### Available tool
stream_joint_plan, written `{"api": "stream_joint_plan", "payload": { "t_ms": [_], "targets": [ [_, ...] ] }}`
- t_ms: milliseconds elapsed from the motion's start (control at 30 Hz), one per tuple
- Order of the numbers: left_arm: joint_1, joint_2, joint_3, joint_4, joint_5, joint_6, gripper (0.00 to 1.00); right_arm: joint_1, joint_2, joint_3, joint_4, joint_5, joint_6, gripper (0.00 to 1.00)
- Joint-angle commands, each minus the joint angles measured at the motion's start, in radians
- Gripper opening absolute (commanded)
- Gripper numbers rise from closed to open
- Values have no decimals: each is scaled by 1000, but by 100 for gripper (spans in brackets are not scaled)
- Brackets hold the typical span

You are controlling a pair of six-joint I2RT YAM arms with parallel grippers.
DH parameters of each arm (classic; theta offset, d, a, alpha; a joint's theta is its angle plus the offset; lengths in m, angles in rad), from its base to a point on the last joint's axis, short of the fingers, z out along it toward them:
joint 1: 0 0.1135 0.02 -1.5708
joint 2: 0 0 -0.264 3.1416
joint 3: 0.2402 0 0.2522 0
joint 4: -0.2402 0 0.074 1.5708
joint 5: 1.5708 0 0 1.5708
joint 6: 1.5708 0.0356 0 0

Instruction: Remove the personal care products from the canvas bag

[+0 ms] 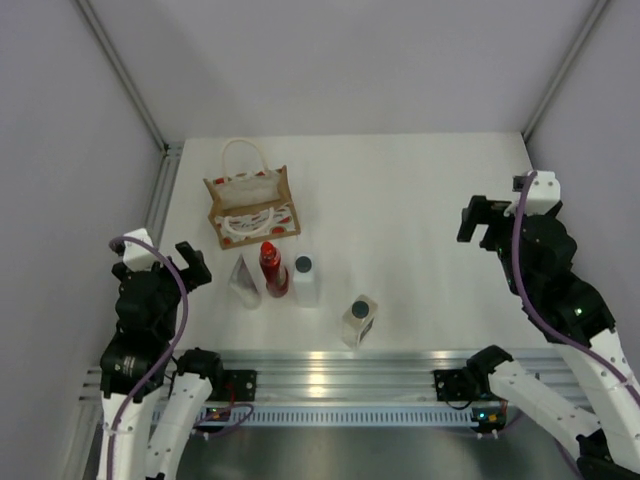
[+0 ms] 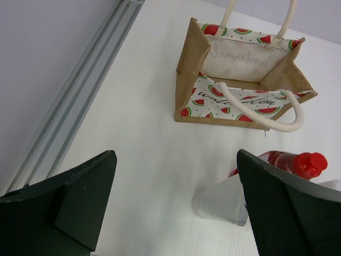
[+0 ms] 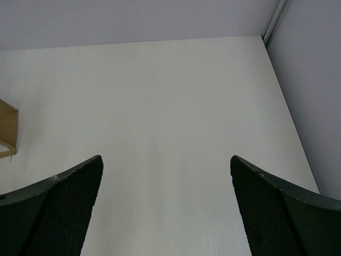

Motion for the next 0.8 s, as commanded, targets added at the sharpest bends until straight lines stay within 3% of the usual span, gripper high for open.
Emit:
{"api": "stream_joint_plan", "payload": {
  "t_ms": [0,233,767],
  "targets": [
    [-6,-62,-41,44,43,63,98,11,-109,-66,-87,25,24,100],
    [-20,-62,-55,50,50,46,98,12,-252,-189,-94,35,21,100],
    [-32,-35,-68,75,100,43,98,11,-234,-210,-93,63,51,100]
  ]
}}
